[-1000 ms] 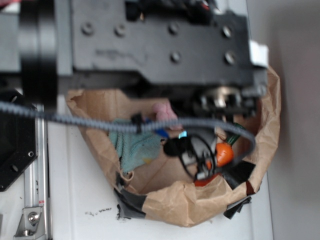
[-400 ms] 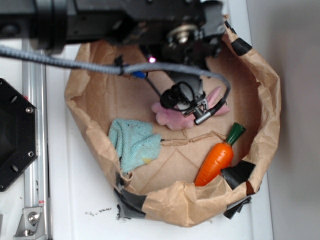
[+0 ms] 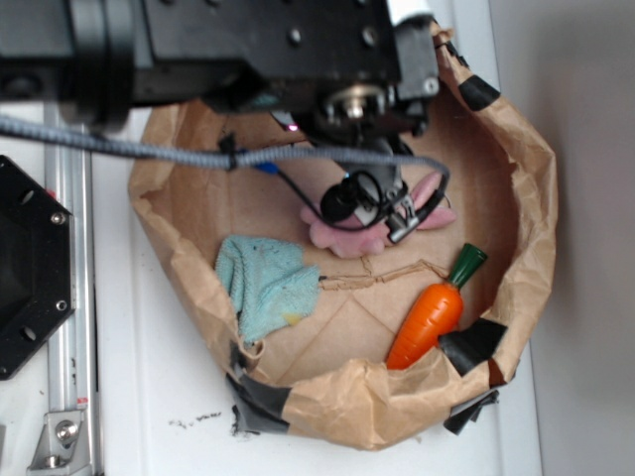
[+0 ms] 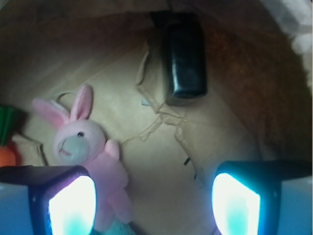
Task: Grab the black box.
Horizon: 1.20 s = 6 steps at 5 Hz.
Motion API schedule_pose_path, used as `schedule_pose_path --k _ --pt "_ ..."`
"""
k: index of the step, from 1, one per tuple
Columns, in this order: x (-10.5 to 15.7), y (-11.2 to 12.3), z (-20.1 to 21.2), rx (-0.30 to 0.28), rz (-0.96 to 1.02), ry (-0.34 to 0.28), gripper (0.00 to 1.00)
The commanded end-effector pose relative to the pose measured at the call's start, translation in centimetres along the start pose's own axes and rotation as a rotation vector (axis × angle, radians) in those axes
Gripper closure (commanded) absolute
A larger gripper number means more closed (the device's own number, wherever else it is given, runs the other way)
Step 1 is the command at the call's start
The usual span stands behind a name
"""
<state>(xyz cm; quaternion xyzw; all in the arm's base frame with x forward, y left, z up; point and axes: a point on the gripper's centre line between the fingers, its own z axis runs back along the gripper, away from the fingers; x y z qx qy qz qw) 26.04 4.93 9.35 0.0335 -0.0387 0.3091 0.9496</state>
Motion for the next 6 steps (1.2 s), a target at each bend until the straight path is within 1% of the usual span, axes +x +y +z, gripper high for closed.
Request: schedule_pose_path --k 1,2,3,6 --pt "1.3 -0.2 2.0 -0.049 -0.054 -0.145 0.00" --pt "2.7 -0.4 0.8 -0.071 -0.057 -0.133 0.00" --pt "3.6 -0.3 0.1 -0.089 -0.030 -0.099 0.00" --pt "3.6 -0.3 0.1 -0.089 -0.030 -0.099 0.00"
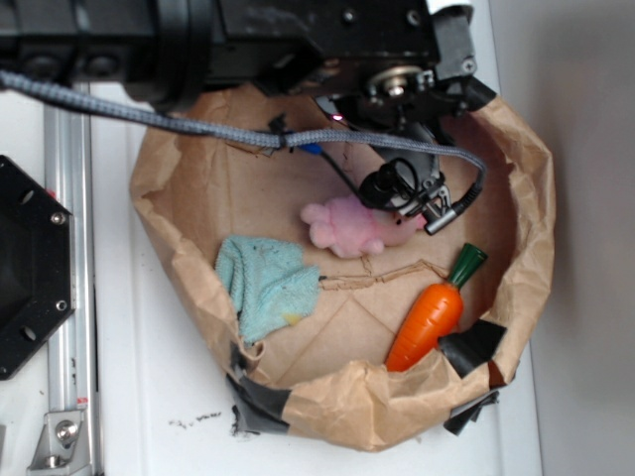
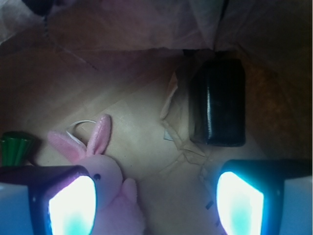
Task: Grab the black box.
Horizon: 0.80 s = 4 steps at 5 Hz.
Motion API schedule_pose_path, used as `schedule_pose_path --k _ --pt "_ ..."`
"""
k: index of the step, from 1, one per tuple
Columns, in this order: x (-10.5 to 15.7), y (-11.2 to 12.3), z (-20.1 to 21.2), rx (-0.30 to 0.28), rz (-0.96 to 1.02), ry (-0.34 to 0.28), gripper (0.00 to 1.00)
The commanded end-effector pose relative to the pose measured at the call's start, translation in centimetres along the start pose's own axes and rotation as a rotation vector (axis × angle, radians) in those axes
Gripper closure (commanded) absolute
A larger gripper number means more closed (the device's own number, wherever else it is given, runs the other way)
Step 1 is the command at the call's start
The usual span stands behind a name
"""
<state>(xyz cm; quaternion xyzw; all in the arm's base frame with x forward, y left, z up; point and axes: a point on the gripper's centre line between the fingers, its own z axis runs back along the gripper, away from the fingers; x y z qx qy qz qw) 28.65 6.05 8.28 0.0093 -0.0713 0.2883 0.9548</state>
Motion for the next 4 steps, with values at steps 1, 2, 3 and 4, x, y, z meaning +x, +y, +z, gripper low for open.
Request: schedule_pose_path --k 1,2,3,4 --pt "1.0 0.3 1.3 -0.020 0.008 -0.051 0.00" --pt "1.0 0.3 1.3 -0.020 0.008 -0.051 0.00" --pt "0.3 1.5 1.0 -0.033 0.009 -0.080 0.00" --pt "-0.8 1.0 0.8 -0.046 -0.004 -0.083 0.00"
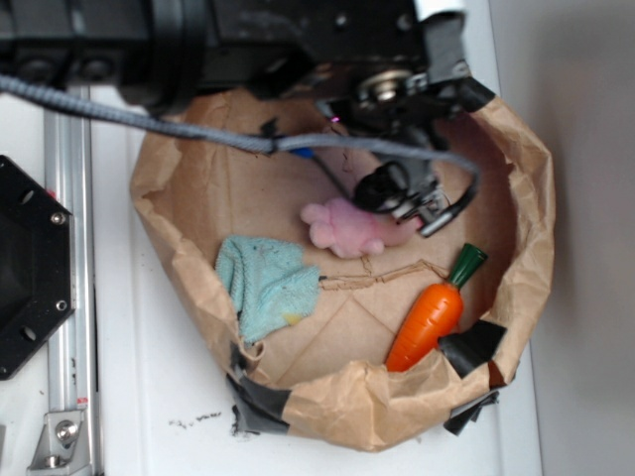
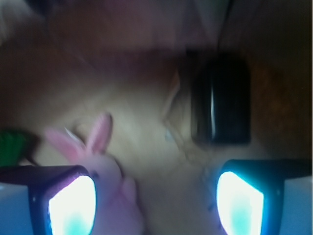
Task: Grab the black box.
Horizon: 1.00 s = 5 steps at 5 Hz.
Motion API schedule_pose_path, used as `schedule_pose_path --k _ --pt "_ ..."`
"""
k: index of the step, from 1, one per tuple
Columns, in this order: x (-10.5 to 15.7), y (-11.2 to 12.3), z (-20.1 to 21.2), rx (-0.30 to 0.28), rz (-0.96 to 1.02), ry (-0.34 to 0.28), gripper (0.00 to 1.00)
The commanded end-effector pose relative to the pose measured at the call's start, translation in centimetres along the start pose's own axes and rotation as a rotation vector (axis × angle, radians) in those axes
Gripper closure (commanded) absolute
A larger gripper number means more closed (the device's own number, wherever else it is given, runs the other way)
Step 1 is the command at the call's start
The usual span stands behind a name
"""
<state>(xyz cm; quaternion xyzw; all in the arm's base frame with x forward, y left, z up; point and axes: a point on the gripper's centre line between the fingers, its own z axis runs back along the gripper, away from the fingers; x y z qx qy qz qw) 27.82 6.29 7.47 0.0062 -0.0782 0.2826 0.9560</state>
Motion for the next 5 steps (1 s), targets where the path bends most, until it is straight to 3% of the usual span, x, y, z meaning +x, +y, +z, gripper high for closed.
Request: schedule_pose_path --k 1,5 --pt "-1.0 -0.5 0.7 -0.045 -0.002 -0.048 0.00" --pt "2.1 2.6 0.6 -0.014 0.055 -0.119 0.00"
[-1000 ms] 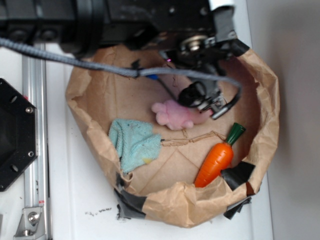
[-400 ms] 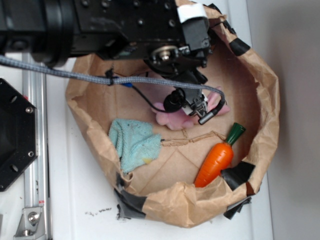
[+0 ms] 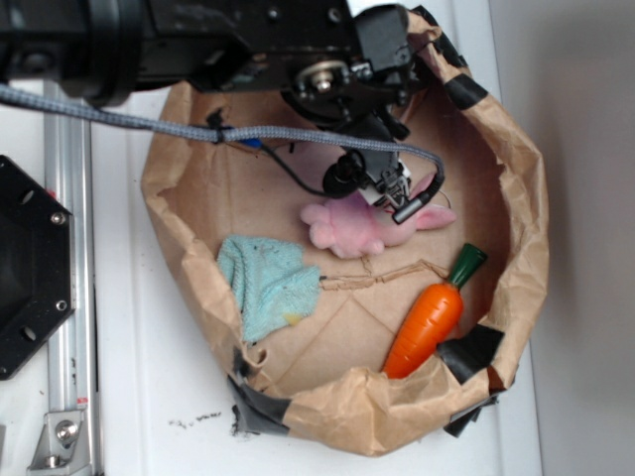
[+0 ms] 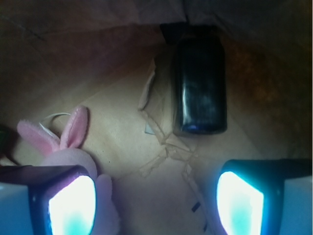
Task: Grab the black box.
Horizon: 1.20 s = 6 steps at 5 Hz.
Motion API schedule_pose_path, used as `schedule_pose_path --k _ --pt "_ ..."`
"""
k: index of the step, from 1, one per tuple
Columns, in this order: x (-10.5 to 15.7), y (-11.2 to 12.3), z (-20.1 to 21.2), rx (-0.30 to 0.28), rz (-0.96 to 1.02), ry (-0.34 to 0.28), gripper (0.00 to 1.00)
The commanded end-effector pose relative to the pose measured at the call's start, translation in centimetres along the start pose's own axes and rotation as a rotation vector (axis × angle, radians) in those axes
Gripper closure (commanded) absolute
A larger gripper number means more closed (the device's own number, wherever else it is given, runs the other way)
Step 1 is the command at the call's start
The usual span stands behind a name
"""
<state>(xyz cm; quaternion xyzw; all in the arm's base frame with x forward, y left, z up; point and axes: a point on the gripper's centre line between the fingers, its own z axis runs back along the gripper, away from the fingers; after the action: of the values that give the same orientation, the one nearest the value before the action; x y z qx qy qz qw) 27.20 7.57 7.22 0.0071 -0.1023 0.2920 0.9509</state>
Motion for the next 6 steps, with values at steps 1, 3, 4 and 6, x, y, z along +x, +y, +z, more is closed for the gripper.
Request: schedule_pose_path --k 1,3,4,6 --pt "3.1 0.8 0.5 0.023 0.037 -0.093 0.00" --pt "4.2 0.9 0.2 0.053 0.050 -0.097 0.00" --pt "4.4 1.3 -0.2 0.095 0.053 -0.105 0.00" --pt "4.5 2.1 -2.9 0.142 0.029 -0.090 0.00"
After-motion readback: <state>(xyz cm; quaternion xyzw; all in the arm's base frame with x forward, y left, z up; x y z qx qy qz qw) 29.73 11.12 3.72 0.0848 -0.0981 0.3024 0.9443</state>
